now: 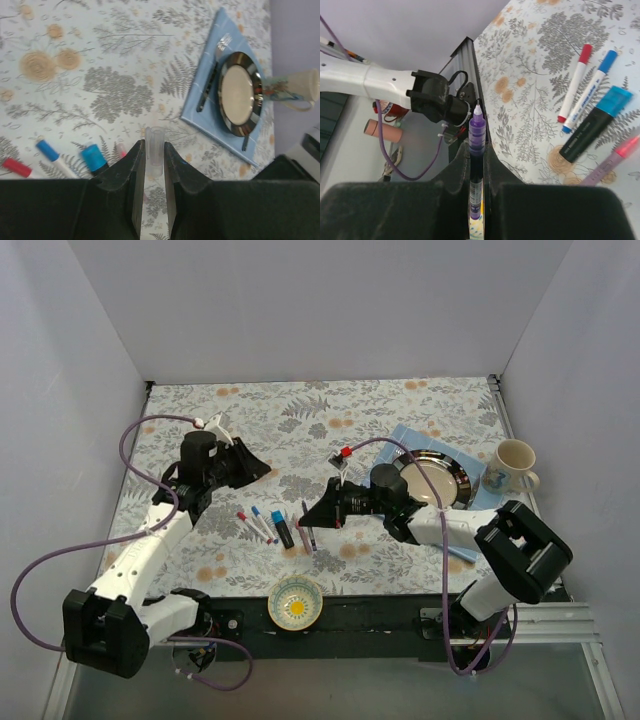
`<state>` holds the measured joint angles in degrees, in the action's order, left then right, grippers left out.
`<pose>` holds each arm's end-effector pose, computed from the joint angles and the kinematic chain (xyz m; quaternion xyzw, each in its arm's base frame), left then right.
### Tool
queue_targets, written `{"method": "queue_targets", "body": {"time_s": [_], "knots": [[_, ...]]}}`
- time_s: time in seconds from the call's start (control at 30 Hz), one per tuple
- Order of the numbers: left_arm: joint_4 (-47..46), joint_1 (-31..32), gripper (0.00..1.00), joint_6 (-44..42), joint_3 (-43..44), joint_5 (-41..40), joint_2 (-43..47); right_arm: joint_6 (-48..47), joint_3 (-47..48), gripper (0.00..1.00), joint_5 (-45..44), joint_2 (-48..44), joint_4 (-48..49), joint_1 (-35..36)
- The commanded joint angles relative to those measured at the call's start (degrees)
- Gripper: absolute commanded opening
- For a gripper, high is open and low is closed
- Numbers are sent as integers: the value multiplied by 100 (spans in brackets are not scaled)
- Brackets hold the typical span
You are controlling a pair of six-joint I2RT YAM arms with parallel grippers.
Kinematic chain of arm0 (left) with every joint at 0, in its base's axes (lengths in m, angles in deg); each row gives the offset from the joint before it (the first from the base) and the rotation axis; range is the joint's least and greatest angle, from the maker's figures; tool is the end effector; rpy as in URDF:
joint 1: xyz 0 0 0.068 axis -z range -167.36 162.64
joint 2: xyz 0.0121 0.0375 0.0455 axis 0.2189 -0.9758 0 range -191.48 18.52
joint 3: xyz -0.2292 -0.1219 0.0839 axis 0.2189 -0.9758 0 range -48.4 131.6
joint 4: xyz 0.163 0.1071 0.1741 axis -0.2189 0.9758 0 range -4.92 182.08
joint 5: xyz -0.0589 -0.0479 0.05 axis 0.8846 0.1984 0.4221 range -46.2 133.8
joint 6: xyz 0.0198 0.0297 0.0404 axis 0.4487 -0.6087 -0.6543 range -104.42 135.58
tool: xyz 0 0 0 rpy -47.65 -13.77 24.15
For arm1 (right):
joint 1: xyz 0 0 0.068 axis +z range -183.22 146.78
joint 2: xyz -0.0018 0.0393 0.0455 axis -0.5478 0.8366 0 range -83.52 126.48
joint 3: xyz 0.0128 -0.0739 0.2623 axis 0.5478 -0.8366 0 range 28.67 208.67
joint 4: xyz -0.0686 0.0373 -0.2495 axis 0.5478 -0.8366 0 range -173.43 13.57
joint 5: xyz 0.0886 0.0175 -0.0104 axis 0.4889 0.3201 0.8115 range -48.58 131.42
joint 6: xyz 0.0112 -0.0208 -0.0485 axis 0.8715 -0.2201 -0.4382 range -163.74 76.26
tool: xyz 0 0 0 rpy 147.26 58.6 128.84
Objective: Insert the pens into the pen caps
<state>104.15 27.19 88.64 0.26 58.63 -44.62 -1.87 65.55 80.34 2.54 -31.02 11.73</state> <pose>0.2333 -0.0698 0.2860 -0.3738 0.7921 -0.4067 0.2598 0.2029 0.2340 0.2240 -0.2461 0.6819 0.6195 0.3010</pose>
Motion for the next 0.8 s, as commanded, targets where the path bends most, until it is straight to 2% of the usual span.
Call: {"method": "queue_targets", "body": {"time_s": [0.0,0.2,0.37,0.77], "knots": [[-1009,118,0,-46,3,977,529,489,328,1,406,191,1312,119],[-1871,171,0,68,-479,1653,933,665,539,1,257,525,1594,216],[-2758,198,0,420,-928,1786,1250,849,671,1,-6,736,1857,234],[-3331,224,0,569,-1403,1813,1585,1227,1040,1,-218,1106,2218,304]]}}
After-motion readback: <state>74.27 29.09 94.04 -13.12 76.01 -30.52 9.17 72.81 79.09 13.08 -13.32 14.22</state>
